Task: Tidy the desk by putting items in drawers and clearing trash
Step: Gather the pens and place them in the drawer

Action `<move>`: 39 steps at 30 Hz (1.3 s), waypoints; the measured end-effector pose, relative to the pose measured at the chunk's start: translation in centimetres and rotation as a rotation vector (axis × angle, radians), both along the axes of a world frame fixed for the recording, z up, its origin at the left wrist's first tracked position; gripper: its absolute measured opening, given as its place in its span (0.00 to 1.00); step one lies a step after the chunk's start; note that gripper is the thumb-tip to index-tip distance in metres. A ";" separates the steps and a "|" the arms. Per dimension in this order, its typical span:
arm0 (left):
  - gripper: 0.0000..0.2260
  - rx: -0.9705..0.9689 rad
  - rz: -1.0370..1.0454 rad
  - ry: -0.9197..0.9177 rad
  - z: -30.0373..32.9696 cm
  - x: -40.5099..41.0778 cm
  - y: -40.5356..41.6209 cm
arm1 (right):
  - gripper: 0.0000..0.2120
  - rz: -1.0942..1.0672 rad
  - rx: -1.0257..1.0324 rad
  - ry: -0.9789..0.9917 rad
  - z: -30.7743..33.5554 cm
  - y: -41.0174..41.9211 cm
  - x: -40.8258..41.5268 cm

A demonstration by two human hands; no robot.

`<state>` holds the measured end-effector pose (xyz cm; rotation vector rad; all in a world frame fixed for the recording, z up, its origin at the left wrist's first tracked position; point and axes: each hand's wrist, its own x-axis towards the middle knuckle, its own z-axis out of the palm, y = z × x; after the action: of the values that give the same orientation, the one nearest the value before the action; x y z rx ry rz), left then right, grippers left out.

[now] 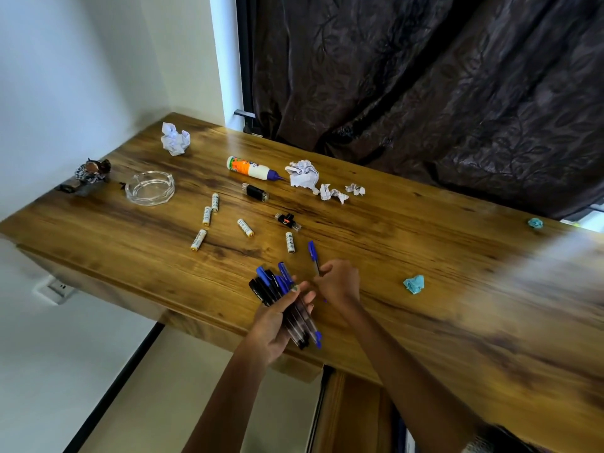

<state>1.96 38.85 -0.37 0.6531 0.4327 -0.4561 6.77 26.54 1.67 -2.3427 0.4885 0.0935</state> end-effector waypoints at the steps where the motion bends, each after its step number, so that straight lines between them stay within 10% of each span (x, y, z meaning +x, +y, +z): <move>1: 0.18 0.012 -0.015 -0.001 0.1 -0.1 -0.1 | 0.10 -0.051 0.116 0.034 0.4 -0.6 -0.6; 7: 0.14 0.087 -0.129 0.006 0.6 -1.1 -2.2 | 0.10 -0.018 0.579 0.031 2.3 -4.4 -7.9; 23: 0.15 0.247 -0.763 0.010 -0.7 -12.4 -9.0 | 0.09 0.001 0.398 -0.081 1.0 -14.9 -20.6; 39: 0.14 0.344 -1.097 0.082 -4.7 -16.7 -8.7 | 0.16 0.230 0.722 0.269 -5.1 -11.8 -22.5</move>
<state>-14.72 30.10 -5.08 1.1939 0.1927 -1.4708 -15.72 14.77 -3.42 -1.6659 0.2475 0.5965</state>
